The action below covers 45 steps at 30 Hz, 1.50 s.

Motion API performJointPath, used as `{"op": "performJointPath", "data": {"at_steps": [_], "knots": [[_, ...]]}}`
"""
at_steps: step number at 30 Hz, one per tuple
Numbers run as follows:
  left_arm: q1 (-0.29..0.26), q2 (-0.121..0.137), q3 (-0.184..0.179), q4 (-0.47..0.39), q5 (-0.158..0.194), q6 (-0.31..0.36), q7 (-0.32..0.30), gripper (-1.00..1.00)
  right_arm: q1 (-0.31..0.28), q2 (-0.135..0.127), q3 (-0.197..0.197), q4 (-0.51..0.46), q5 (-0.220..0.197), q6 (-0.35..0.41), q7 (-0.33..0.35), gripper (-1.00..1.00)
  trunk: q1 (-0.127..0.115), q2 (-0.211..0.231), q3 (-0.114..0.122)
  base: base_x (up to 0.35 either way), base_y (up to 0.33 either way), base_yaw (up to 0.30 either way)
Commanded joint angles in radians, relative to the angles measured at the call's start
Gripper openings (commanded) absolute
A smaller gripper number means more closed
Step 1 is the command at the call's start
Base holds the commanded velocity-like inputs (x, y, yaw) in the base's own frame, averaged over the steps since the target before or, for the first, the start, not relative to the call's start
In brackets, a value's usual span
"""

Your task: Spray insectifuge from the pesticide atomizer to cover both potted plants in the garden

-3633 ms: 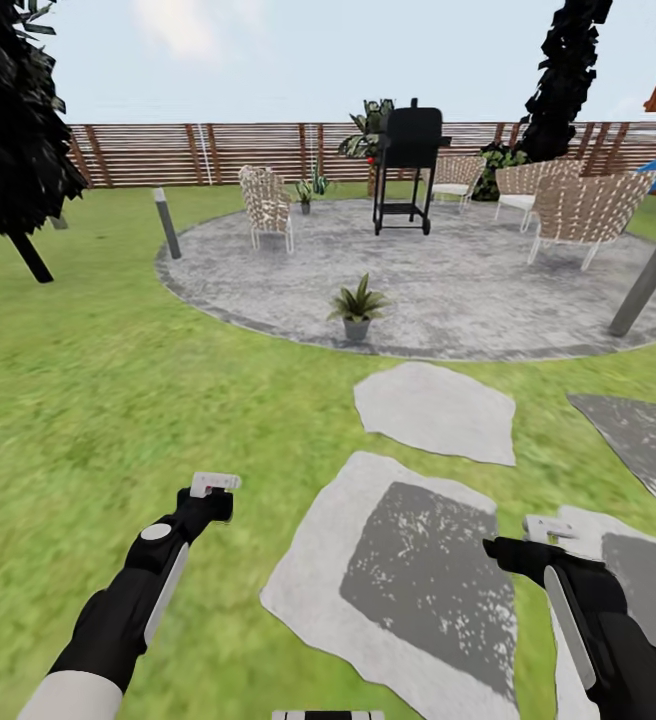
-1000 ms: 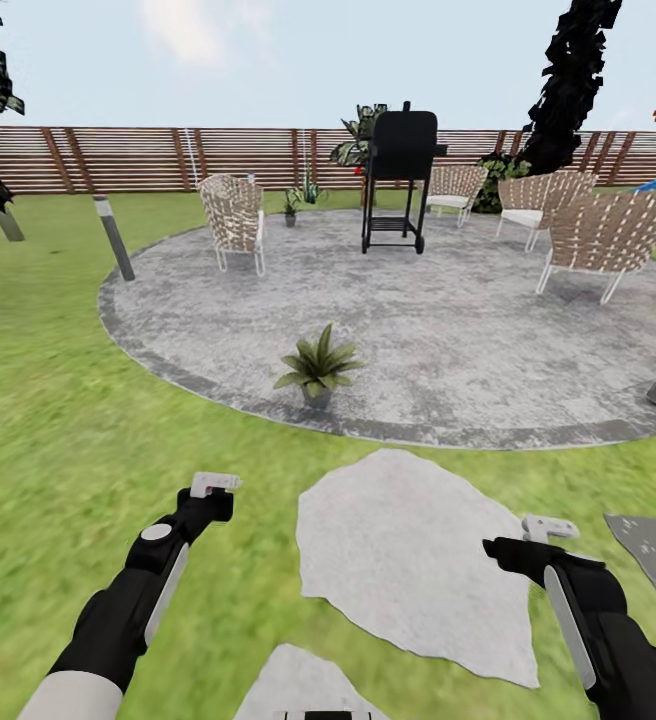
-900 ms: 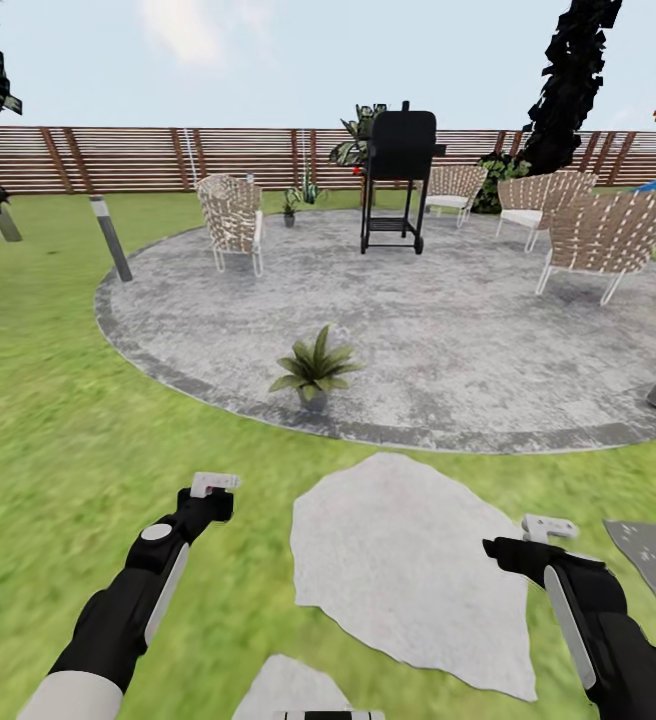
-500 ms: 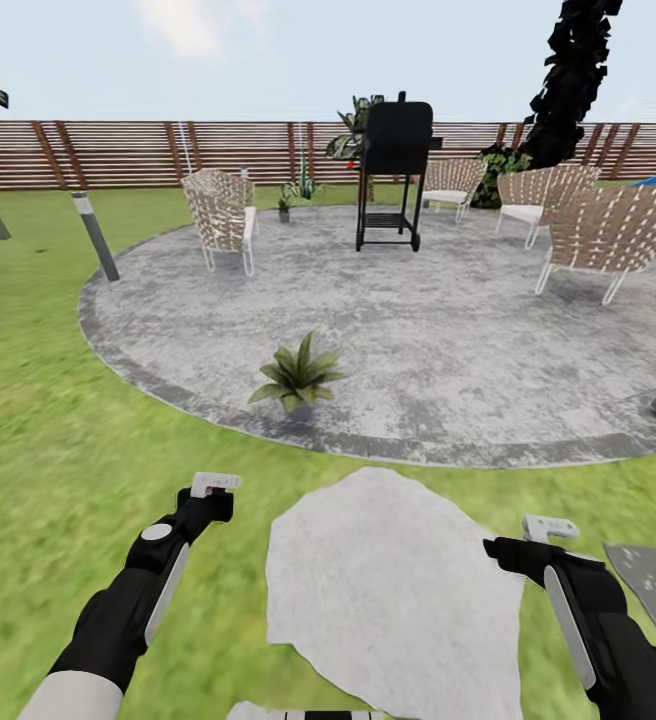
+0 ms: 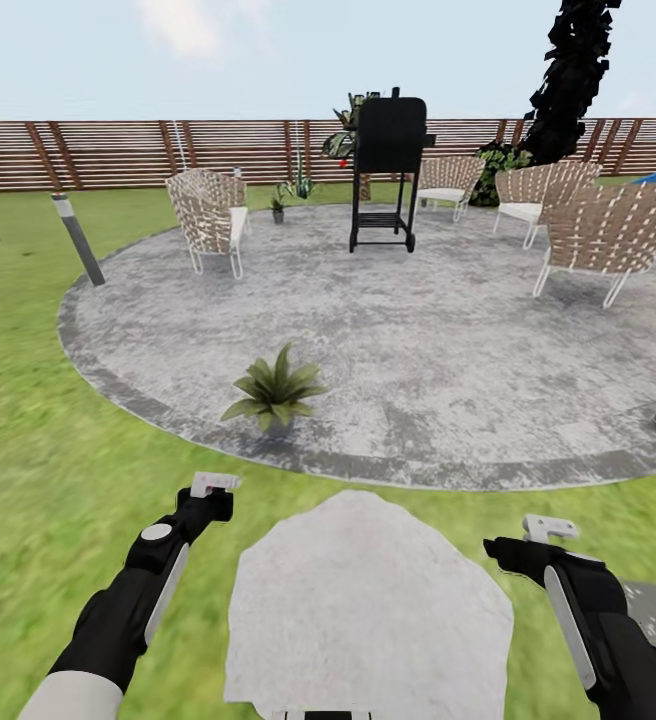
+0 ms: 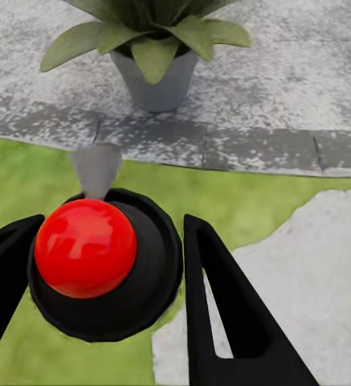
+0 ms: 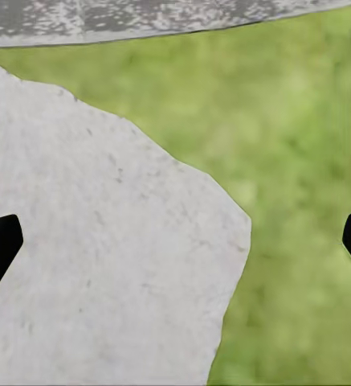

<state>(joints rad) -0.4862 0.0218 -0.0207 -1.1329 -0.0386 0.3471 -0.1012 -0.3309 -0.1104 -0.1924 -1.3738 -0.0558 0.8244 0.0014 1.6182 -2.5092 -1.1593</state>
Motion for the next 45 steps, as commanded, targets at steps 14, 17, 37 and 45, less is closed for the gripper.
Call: {"op": "performJointPath", "data": {"at_steps": [14,17,37,45], "knots": [[0.0,0.0,-0.001,-0.001,-0.004,0.006,-0.003,-1.0,0.0,0.0,-0.001,-0.001,-0.007,0.004,0.0,1.0,0.0,0.0,-0.001,0.272,-0.227,0.0],[0.0,0.0,-0.001,-0.002,-0.004,0.006,-0.003,-1.0,0.0,0.0,-0.001,-0.001,-0.006,0.004,0.0,1.0,0.0,0.0,-0.001,0.272,-0.227,0.0],[0.0,0.0,-0.001,-0.001,-0.004,0.006,-0.003,-1.0,0.0,0.0,-0.001,-0.001,-0.006,0.004,0.0,1.0,0.0,0.0,-0.001,0.271,-0.227,0.0],[0.0,0.0,-0.001,-0.001,-0.004,0.006,-0.003,-1.0,0.0,0.0,-0.001,-0.001,-0.006,0.004,0.0,1.0,0.0,0.0,-0.001,0.271,-0.227,0.0]]}}
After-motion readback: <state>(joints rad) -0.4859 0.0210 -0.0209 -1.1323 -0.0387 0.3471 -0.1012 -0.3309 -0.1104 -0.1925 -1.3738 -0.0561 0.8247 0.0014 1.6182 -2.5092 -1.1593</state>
